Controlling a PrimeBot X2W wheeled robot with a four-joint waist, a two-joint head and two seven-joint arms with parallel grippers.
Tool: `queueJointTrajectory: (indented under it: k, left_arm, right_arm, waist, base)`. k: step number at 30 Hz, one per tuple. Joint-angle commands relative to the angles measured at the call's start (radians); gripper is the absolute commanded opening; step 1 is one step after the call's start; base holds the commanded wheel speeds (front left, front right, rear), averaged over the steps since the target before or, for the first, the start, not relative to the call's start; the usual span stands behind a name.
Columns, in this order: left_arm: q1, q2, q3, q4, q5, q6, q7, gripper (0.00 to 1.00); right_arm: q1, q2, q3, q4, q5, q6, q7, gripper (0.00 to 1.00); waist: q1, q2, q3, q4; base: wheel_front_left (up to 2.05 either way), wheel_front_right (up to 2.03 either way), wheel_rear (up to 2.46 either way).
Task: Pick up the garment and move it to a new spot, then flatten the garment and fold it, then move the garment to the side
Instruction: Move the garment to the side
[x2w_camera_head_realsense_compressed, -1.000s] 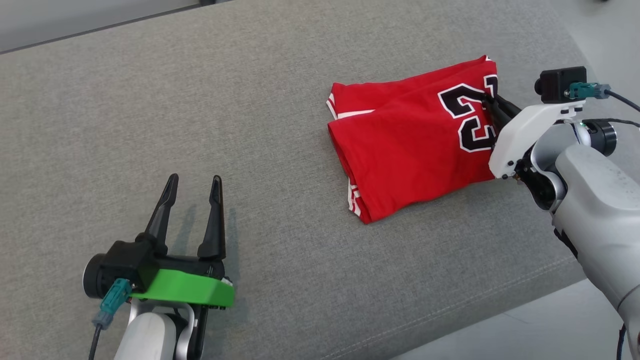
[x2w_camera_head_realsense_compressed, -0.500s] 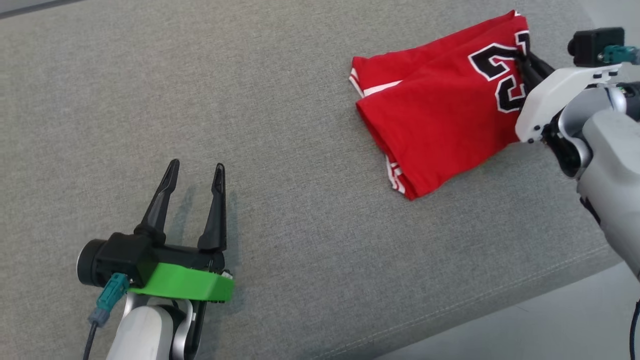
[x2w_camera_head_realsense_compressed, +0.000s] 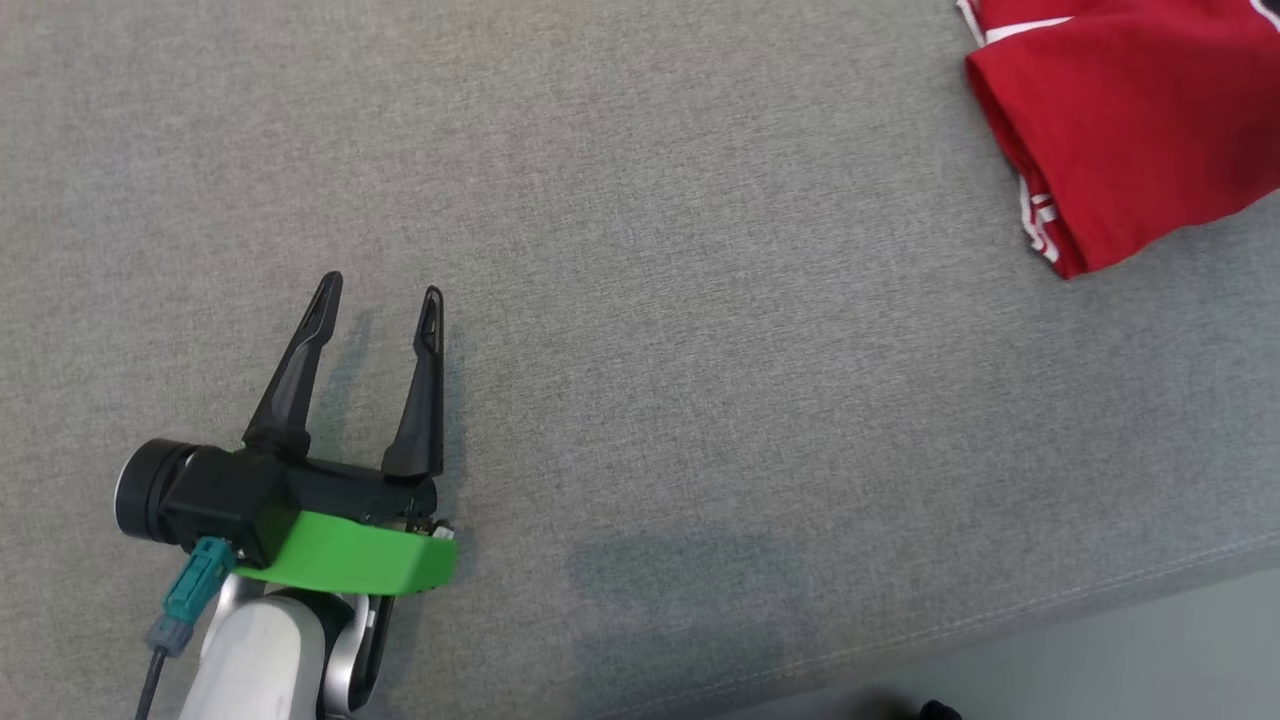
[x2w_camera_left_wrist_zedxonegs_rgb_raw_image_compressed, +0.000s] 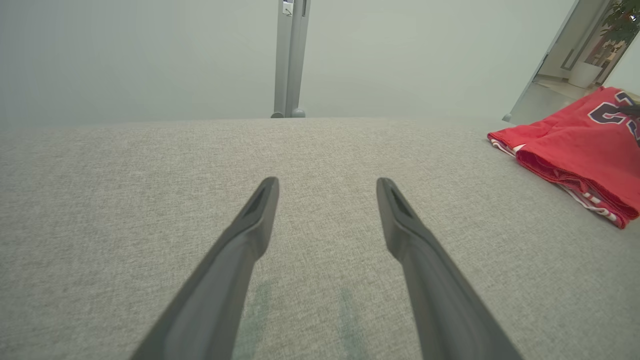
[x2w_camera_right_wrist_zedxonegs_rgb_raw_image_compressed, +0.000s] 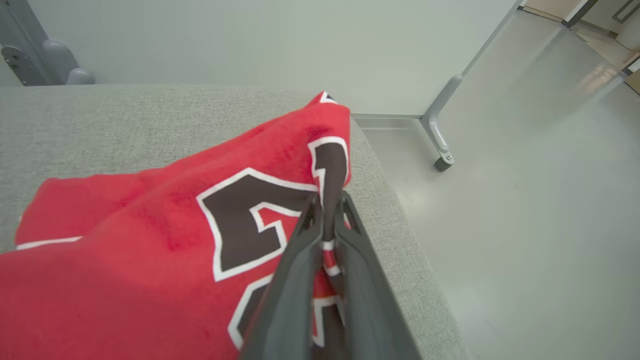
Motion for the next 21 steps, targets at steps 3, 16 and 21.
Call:
queueJointTrajectory:
  k: [3,16,21]
  left_arm:
    - [-0.023,0.012,-0.002,-0.027,0.01,0.009,0.008,1.0]
    - [-0.027,0.015,-0.005,-0.027,0.003,0.02,-0.001,1.0]
    - [-0.031,0.008,-0.009,-0.012,-0.005,0.022,-0.013,1.0]
  right_arm:
    - [-0.041,-0.035,-0.023,0.045,-0.033,-0.002,-0.028,0.0]
    - [-0.002,-0.063,-0.166,0.064,-0.17,-0.002,-0.072,1.0]
    - [0.002,-0.026,-0.203,0.064,-0.228,-0.002,-0.083,1.0]
  waist:
    - [-0.0001,0.0071,0.071,0.058]
    - [-0.0001,0.0071,0.084,0.073]
    - [-0.0001,0.0071,0.063,0.069]
  base:
    - [0.0,0.0,0.0]
    - [0.0,0.0,0.0]
    - [0.0,0.0,0.0]
